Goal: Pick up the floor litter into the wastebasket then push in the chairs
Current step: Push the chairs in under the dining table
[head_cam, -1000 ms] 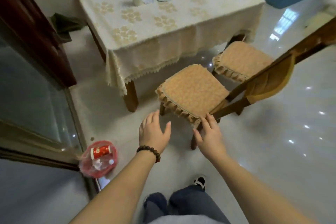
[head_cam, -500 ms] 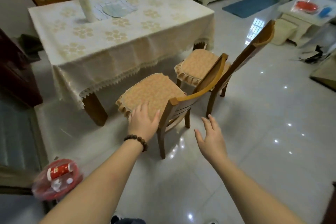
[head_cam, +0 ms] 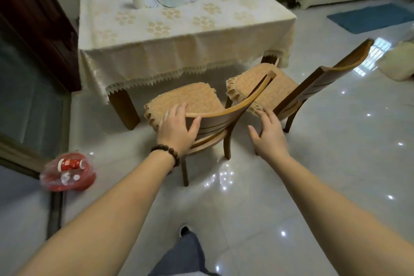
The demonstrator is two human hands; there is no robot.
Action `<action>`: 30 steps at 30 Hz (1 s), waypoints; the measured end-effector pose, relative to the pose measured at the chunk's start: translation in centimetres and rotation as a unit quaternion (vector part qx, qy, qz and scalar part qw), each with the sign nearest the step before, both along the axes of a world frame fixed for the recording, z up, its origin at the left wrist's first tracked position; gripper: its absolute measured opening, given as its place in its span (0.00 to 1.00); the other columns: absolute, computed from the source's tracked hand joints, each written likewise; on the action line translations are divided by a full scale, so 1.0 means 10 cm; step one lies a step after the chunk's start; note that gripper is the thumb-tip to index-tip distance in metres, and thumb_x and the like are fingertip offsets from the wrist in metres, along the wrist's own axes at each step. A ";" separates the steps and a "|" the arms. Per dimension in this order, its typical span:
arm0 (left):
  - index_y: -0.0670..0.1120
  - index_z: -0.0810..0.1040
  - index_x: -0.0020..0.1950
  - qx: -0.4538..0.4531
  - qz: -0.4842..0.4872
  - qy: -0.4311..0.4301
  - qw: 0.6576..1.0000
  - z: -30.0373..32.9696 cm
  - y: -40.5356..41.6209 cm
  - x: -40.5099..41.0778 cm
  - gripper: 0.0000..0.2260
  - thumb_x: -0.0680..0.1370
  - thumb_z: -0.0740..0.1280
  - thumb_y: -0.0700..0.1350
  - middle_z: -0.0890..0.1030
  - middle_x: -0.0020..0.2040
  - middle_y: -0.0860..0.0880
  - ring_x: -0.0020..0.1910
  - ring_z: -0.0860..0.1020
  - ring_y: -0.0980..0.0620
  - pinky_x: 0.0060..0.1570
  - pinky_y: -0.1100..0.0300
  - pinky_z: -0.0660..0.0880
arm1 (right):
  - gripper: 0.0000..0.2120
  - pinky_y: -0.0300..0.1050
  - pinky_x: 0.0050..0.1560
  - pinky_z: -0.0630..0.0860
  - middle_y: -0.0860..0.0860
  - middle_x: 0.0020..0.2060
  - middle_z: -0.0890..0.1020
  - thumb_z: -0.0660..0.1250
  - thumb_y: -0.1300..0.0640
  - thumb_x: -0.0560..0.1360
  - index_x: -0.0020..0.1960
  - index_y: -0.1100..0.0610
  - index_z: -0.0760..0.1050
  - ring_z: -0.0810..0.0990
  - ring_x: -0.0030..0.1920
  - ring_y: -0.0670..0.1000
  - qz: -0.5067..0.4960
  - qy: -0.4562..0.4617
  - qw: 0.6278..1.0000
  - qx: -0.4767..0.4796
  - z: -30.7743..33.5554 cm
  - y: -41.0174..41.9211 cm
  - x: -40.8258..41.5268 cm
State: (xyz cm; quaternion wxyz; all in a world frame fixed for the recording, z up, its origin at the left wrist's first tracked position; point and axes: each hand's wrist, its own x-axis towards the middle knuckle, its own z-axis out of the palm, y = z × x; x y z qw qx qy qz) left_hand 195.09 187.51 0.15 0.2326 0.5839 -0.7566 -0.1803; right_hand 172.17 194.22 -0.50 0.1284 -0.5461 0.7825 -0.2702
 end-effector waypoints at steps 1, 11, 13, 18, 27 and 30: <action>0.47 0.64 0.72 0.001 0.000 -0.002 1.000 -0.01 -0.03 -0.07 0.25 0.79 0.59 0.57 0.69 0.70 0.47 0.69 0.66 0.47 0.69 0.48 0.64 | 0.25 0.52 0.73 0.55 0.51 0.74 0.60 0.64 0.53 0.77 0.72 0.53 0.63 0.56 0.74 0.52 0.014 0.002 1.000 -0.005 0.00 -0.07 -0.07; 0.49 0.63 0.73 0.079 -0.015 -0.047 0.996 -0.27 -0.59 -0.74 0.29 0.77 0.57 0.63 0.70 0.69 0.47 0.67 0.68 0.47 0.65 0.49 0.68 | 0.34 0.54 0.73 0.54 0.55 0.74 0.61 0.74 0.52 0.69 0.71 0.54 0.65 0.55 0.74 0.56 0.201 0.133 0.971 0.011 -0.16 -1.08 -0.68; 0.49 0.63 0.73 0.091 -0.004 -0.068 0.993 -0.32 -0.65 -0.81 0.30 0.77 0.56 0.65 0.72 0.68 0.48 0.65 0.70 0.48 0.63 0.50 0.69 | 0.34 0.53 0.72 0.53 0.56 0.73 0.63 0.74 0.52 0.69 0.71 0.54 0.65 0.56 0.74 0.57 0.246 0.160 0.956 0.027 -0.20 -1.22 -0.79; 0.52 0.64 0.72 0.095 -0.005 -0.191 0.977 -0.36 -0.72 -0.89 0.36 0.71 0.57 0.72 0.75 0.65 0.50 0.62 0.73 0.48 0.60 0.52 0.68 | 0.31 0.51 0.69 0.60 0.55 0.67 0.71 0.71 0.48 0.70 0.70 0.53 0.66 0.67 0.67 0.56 0.367 0.240 0.895 0.079 -0.25 -1.53 -1.00; 0.52 0.74 0.55 0.083 0.010 -0.376 0.923 -0.39 -0.77 -1.03 0.08 0.76 0.65 0.49 0.80 0.52 0.49 0.51 0.78 0.46 0.48 0.53 0.74 | 0.18 0.49 0.53 0.70 0.50 0.50 0.80 0.66 0.49 0.74 0.62 0.50 0.70 0.78 0.51 0.54 0.486 0.371 0.782 0.123 -0.31 -2.13 -1.20; 0.52 0.76 0.50 0.091 0.034 -0.390 0.916 -0.40 -0.75 -1.09 0.04 0.76 0.64 0.48 0.81 0.49 0.50 0.49 0.78 0.46 0.48 0.54 0.71 | 0.11 0.46 0.38 0.70 0.50 0.42 0.79 0.64 0.51 0.75 0.57 0.51 0.72 0.79 0.44 0.54 0.512 0.398 0.754 0.105 -0.31 -2.18 -1.22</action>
